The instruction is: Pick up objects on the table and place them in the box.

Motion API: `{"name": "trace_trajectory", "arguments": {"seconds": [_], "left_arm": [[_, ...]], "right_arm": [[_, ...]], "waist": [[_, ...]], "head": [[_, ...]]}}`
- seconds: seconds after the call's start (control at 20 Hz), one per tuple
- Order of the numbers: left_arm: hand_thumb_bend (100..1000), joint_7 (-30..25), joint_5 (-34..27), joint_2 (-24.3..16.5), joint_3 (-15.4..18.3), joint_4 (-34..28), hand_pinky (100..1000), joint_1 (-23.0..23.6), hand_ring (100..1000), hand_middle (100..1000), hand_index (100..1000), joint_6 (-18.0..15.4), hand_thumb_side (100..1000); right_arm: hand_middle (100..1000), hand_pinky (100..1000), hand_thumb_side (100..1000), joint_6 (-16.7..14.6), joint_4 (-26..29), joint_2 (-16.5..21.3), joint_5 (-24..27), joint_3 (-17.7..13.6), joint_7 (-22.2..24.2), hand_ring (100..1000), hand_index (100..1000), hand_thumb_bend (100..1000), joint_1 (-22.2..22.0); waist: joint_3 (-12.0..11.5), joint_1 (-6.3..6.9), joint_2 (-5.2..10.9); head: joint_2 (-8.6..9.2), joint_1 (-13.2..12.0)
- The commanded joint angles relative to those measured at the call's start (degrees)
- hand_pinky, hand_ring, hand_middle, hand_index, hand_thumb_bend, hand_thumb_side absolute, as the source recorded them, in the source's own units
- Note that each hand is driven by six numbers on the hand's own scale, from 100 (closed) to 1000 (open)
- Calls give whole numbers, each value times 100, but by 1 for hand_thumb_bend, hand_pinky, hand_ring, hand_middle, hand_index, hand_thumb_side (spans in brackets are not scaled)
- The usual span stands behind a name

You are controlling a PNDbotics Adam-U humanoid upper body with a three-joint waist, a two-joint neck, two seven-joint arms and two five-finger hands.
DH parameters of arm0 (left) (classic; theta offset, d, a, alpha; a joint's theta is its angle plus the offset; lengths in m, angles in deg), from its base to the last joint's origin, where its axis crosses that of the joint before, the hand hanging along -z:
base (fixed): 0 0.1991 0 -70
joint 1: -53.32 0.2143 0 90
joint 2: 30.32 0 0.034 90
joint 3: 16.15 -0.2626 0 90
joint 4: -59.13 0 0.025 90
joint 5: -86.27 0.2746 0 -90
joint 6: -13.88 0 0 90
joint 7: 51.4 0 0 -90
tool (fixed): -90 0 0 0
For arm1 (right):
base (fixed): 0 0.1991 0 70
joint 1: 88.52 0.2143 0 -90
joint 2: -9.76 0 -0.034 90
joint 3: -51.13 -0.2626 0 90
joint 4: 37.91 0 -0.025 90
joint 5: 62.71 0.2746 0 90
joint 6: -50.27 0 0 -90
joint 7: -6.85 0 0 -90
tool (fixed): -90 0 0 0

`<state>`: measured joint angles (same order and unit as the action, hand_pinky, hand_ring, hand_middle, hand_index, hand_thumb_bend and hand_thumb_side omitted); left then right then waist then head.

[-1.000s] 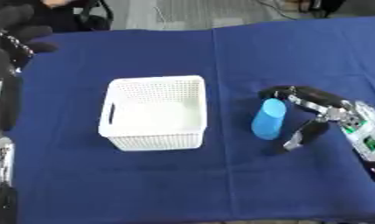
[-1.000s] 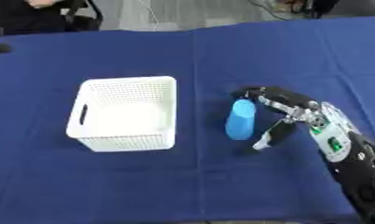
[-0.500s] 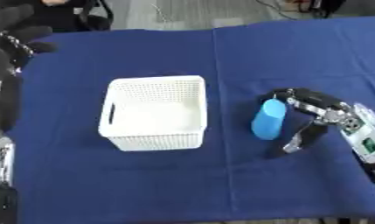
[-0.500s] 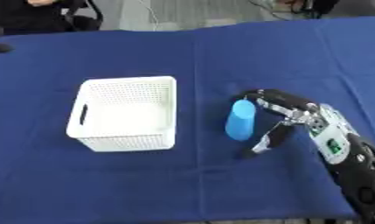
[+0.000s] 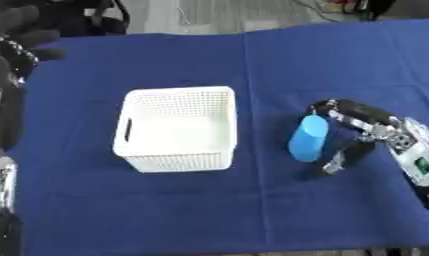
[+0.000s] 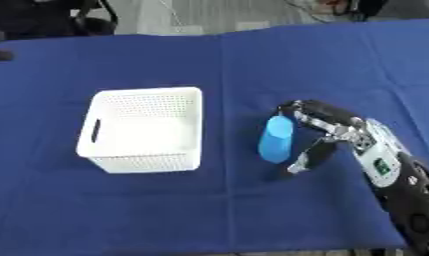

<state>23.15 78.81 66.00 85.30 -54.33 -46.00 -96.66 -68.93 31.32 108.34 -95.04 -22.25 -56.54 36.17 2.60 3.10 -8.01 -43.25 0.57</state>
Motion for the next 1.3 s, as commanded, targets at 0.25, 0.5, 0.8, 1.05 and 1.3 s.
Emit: {"name": "trace_trajectory", "arguments": {"seconds": [0.25,0.5,0.8,1.05,1.3], "left_arm": [[1000,0,-42,-52,1,-114,739,-44,775,904,927,-14,794],[1000,3,-41,-53,1,-114,739,-44,776,905,926,-14,796],[1000,4,-41,-53,-1,-114,739,-43,776,905,925,-15,796],[1000,4,-42,-54,-3,-114,739,-50,776,905,924,-14,797],[1000,-1,-41,-54,-6,-114,739,-54,776,905,923,-11,798]], "right_arm": [[472,653,458,-13,117,52,56,-57,-192,629,603,362,51],[361,571,463,-2,110,60,97,-54,-363,523,485,100,34],[265,455,473,-7,118,66,136,-53,-511,413,381,100,19],[238,399,470,-30,121,69,119,-51,-533,376,358,100,3],[233,387,467,-36,128,75,127,-58,-540,367,354,100,-8]], "waist": [[-7,-7,55],[-7,-6,54],[-5,-7,54],[-8,-7,54],[-8,-8,55]], "head": [[79,55],[79,54],[77,54],[75,52],[74,53]]}}
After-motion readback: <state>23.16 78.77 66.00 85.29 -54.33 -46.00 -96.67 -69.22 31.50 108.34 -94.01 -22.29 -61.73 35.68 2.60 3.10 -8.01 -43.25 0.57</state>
